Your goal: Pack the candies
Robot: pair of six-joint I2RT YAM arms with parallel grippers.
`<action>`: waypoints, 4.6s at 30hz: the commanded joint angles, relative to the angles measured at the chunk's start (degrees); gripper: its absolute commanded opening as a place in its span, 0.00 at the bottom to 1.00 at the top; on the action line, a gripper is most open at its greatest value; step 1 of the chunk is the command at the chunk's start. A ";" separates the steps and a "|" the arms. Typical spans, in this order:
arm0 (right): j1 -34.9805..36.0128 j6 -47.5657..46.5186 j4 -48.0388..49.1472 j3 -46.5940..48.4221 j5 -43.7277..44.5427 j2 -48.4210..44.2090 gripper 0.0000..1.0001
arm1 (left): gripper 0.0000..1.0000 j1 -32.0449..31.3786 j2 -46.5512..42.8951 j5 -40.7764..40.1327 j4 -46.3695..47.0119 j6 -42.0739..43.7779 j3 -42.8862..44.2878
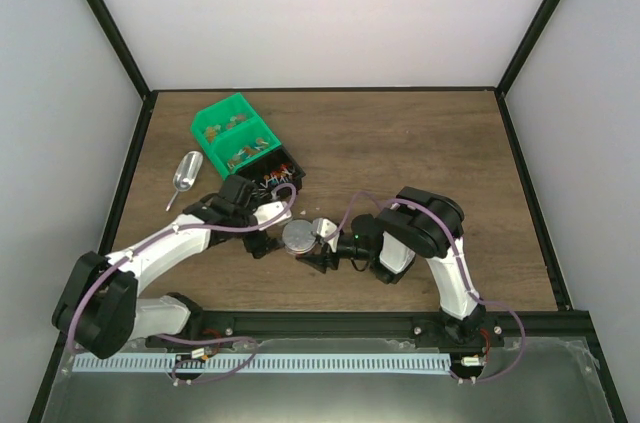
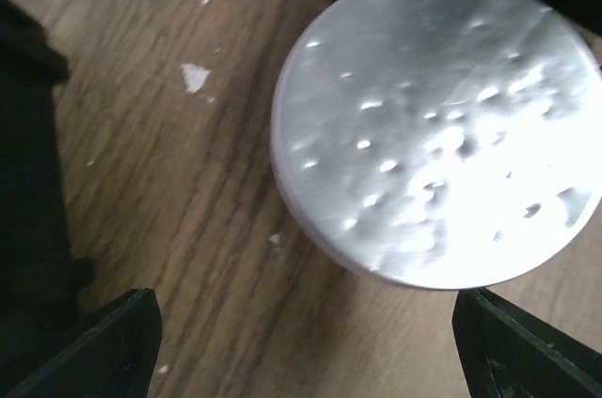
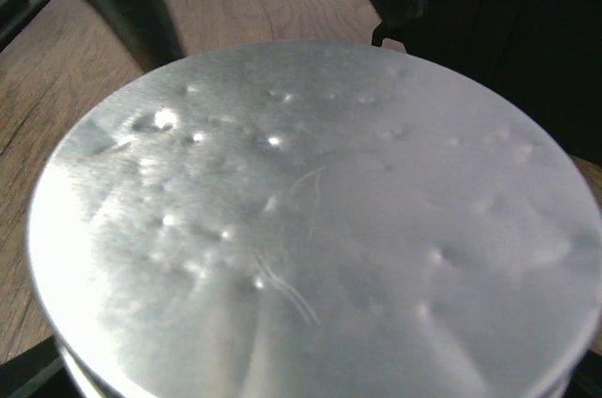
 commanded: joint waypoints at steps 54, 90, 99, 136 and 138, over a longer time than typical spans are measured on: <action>0.57 1.05 -4.42 -1.45 -0.14 -0.47 0.79 | 0.74 -7.14 16.30 0.86 -9.64 24.73 11.73; 1.82 8.72 -3.29 2.65 17.78 5.51 0.80 | 1.00 -6.56 8.88 -0.49 10.51 -11.40 5.73; 2.34 8.55 -3.34 2.70 17.10 5.56 0.80 | 0.94 -6.69 9.70 -4.15 13.39 -11.76 4.66; 2.68 6.50 -0.42 0.91 -2.54 5.64 0.75 | 0.84 0.18 20.38 4.06 -15.29 38.09 16.35; 2.68 6.65 -0.63 1.03 -1.72 5.70 0.75 | 0.90 0.45 20.29 3.82 -14.42 36.18 17.17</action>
